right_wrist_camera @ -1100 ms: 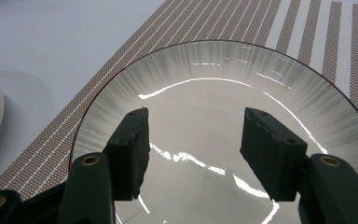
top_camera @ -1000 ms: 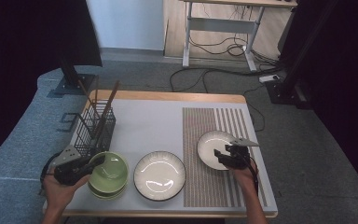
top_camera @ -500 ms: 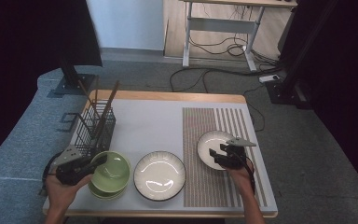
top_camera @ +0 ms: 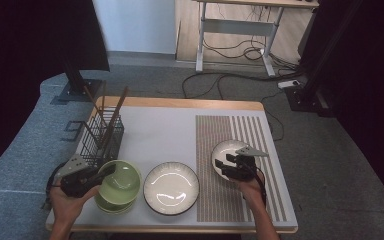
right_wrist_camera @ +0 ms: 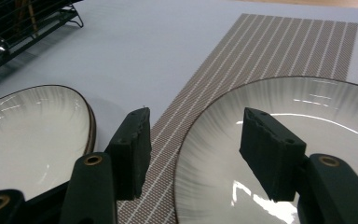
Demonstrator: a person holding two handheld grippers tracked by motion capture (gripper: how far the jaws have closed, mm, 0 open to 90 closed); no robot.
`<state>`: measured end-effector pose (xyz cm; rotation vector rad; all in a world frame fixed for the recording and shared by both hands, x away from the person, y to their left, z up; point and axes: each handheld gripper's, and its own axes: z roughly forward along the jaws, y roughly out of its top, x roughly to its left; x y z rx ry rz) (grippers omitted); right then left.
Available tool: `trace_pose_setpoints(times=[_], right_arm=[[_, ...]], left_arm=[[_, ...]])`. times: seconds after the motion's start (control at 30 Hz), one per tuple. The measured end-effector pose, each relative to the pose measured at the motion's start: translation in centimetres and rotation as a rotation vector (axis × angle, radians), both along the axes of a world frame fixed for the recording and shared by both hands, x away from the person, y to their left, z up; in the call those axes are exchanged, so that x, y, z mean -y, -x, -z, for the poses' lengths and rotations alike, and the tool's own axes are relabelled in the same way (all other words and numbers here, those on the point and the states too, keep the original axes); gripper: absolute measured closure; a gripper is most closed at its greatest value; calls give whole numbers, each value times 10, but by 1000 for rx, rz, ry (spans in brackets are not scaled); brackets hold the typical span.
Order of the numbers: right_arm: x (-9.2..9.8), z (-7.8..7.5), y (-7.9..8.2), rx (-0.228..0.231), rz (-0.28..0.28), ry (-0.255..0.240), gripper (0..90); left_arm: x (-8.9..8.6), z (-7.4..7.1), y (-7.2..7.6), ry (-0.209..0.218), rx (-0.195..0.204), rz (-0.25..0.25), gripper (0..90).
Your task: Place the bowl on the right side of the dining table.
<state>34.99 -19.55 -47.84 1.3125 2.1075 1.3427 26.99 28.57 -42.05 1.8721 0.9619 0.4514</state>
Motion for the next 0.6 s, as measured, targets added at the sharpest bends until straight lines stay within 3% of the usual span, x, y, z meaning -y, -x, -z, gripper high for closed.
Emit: trace_pose_setpoints(times=[0.17,0.37,0.6], right_arm=[[-6,0,1,-1,-20,10,434],[-7,-1,3,11,-6,-14,433],[-13,-2,5,13,-30,-23,432]], left_arm=[[6,-1,-1,-2,-2,11,822],[12,-1,-1,-1,9,13,822],[19,-5,-3,-6,16,16,822]])
